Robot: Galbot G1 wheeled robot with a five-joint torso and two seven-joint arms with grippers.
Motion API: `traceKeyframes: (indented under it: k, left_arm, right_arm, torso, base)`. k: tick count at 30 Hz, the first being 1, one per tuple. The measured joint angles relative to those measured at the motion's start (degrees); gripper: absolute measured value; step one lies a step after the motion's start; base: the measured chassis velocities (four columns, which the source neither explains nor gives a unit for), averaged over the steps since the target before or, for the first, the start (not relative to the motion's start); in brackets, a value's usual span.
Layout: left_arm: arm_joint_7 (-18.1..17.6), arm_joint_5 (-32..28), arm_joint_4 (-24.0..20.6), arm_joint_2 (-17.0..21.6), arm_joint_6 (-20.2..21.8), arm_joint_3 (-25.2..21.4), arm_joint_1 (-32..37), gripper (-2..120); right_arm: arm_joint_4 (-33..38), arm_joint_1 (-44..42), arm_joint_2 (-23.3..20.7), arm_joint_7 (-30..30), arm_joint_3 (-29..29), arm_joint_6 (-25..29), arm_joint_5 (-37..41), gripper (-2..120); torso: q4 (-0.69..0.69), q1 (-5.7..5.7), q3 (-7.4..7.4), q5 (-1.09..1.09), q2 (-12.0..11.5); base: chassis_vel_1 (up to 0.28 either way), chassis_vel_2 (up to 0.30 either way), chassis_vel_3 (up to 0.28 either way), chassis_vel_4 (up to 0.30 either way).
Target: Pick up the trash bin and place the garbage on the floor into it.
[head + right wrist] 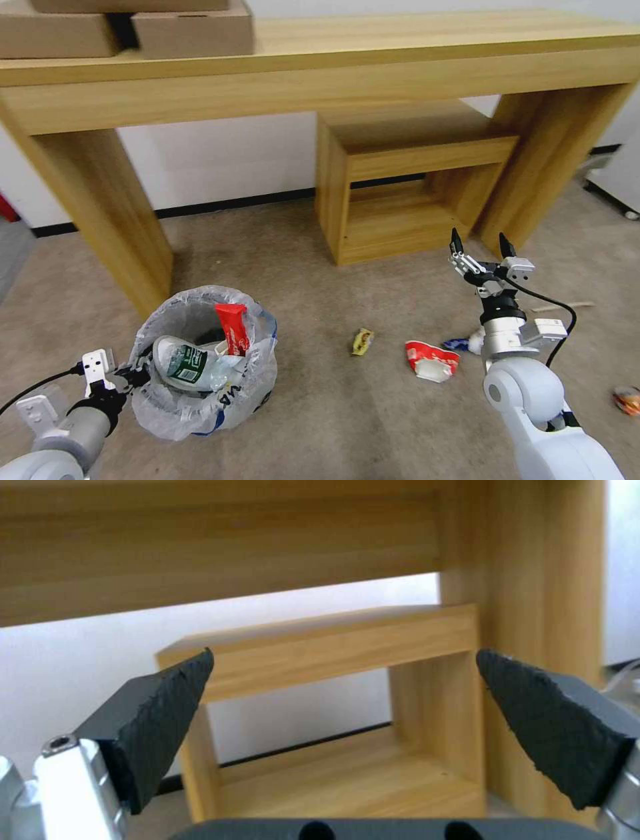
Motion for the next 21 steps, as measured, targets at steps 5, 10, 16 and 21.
traceKeyframes:
  k: [5, 10, 16, 21]
  left_arm:
    - [0.00, 0.10, 0.25, 0.07, 0.04, 0.03, -0.08, 1]
    - [0.00, 0.15, 0.52, 0.08, 0.09, 0.05, -0.19, 1]
    - [-0.04, 0.10, 1.05, 0.36, 0.09, 0.07, -0.59, 1]
    - [-0.29, -0.54, 1.64, 0.82, 0.19, -0.17, -0.99, 1]
  right_arm:
    - [-0.52, 0.22, 0.02, -0.17, -0.19, 0.21, -0.04, 100]
    - [-0.93, 0.36, 0.16, -0.30, -0.61, 0.40, -0.04, 100]
    - [-1.61, 0.31, 0.61, -0.59, -0.83, 0.60, -0.37, 100]
    - [-2.47, 0.08, 1.37, -1.57, -1.10, 1.84, -0.59, 100]
  torso:
    - [-0.01, 0.00, 0.00, 0.00, 0.00]
    - [0.00, 0.00, 0.00, 0.00, 0.00]
    - [-0.01, 0.00, 0.00, -0.01, 0.00]
    - [0.00, 0.00, 0.00, 0.00, 0.00]
  base:
    - [-0.073, -0.076, -0.091, -0.084]
    - [-0.063, -0.062, -0.066, -0.051]
    - [-0.026, -0.036, -0.035, -0.024]
    - [0.000, 0.000, 0.000, 0.000]
